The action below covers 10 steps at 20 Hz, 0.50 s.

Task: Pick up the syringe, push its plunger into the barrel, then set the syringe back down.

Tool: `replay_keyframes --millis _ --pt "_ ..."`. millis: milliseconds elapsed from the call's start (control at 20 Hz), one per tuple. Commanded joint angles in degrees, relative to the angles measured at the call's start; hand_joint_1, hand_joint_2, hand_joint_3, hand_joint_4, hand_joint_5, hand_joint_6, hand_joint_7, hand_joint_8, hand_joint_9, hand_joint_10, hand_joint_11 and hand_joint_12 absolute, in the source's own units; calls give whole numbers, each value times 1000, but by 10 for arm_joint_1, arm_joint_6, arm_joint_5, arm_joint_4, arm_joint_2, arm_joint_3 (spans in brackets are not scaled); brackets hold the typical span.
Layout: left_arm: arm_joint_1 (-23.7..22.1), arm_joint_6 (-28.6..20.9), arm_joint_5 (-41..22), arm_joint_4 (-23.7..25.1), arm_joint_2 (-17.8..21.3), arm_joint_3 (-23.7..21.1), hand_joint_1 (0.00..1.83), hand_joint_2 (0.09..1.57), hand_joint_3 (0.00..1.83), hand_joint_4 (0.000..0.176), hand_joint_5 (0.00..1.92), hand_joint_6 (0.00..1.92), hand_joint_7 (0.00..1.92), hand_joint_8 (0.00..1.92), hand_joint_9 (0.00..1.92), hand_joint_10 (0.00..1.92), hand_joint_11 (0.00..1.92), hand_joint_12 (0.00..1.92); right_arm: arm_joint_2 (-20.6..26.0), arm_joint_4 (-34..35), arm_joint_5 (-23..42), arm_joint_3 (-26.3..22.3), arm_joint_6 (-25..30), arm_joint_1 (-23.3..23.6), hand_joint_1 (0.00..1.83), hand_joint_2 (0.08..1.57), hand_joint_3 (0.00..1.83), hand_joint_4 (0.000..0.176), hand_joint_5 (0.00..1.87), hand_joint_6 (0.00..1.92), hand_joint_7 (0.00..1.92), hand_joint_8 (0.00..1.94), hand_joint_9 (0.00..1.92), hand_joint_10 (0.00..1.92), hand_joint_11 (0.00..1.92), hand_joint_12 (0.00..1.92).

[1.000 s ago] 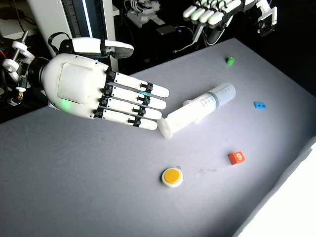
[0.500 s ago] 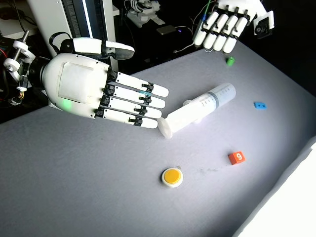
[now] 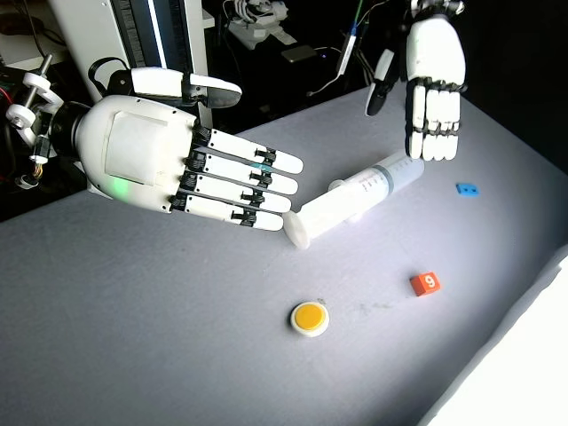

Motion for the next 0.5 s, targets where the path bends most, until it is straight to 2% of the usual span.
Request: replay_keyframes --millis 0,150,400,450 --pt "-7 -1 5 -2 -4 -1 1181 954 6 0 0 0 0 0 0 0 0 0 1 6 78 0 3 7 0 1243 1 0 184 9 184 9 140 10 0 329" --pt "-7 -1 54 -30 -27 1 1158 953 4 0 0 0 0 0 0 0 0 0 1 6 78 0 2 7 0 1248 1 0 146 0 155 0 120 2 0 262" --pt "-6 -1 101 -49 -86 34 1165 949 0 0 0 0 0 0 0 0 0 0 1 6 80 0 2 7 0 1250 0 0 225 10 241 9 198 15 0 523" --pt "-6 -1 106 -49 -98 44 1186 951 1 0 0 0 0 0 0 0 0 0 1 6 81 0 2 8 0 1250 0 0 210 2 220 5 183 5 0 474"
